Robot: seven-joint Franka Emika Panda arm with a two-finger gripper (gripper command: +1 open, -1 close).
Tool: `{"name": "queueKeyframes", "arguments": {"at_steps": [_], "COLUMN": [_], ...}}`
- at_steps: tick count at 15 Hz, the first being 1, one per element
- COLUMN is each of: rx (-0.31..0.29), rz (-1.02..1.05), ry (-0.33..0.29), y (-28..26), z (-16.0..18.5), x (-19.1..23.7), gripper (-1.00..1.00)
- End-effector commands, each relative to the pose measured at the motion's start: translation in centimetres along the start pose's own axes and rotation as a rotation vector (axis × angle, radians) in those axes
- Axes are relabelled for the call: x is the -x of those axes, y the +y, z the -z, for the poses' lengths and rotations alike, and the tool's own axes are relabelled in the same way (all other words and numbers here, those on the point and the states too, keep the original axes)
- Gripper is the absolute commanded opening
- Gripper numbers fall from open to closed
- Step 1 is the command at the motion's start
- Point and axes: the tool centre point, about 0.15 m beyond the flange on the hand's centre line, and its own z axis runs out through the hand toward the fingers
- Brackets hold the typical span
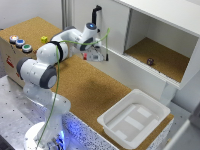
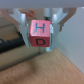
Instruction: Place the pink object on top of the drawer
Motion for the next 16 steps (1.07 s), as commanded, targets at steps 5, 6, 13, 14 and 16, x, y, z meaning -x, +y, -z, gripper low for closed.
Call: {"name": "queueKeyframes", "arguments": {"at_steps": [5,6,13,14,16], "rx": [0.047,0.057,0.067,0.058,0.019], "rz": [0.367,0.386,0.438,0.449,0.493], "ry": [0.004,0.016,0.033,0.033,0.027], "y": [-5.1,-5.2,-3.8,-4.0,-5.4], "z": [-0.7,-1.0,-1.7,-1.9,-3.0], "x": [-11.5,-12.6,-17.5,-17.7,-18.7], "gripper": [-1.0,-1.0,-1.0,-1.0,-1.0]}}
